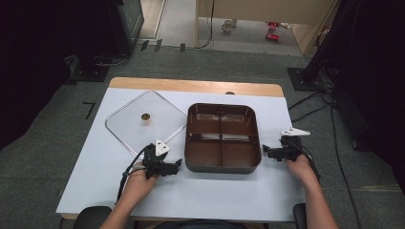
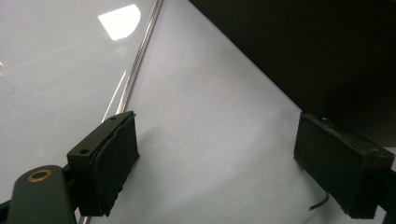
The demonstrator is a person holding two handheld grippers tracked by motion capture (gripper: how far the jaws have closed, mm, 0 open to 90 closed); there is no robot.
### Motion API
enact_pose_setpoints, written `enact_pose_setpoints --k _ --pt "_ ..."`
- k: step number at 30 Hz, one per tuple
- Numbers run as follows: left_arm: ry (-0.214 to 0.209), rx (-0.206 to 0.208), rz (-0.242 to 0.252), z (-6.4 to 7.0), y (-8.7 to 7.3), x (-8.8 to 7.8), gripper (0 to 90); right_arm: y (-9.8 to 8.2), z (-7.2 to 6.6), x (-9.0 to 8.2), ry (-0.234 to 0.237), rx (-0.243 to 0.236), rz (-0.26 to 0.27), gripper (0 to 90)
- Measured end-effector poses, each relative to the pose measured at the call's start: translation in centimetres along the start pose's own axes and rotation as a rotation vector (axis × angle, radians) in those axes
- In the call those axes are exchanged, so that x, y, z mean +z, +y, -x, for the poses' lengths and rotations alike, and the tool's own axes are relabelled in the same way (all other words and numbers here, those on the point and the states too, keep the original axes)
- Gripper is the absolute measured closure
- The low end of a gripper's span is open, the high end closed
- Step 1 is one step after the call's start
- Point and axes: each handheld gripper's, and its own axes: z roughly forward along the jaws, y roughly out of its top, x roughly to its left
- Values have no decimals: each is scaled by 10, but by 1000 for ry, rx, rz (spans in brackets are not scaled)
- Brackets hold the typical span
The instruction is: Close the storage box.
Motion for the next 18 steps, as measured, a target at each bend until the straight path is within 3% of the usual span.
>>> enact_pose_setpoints --k 11,18 --pt "-1 -1 -9 0 1 0 134 0 0 0 0 0 0 43" --pt "-11 -3 -119 -3 15 -1 145 0 0 0 0 0 0 43"
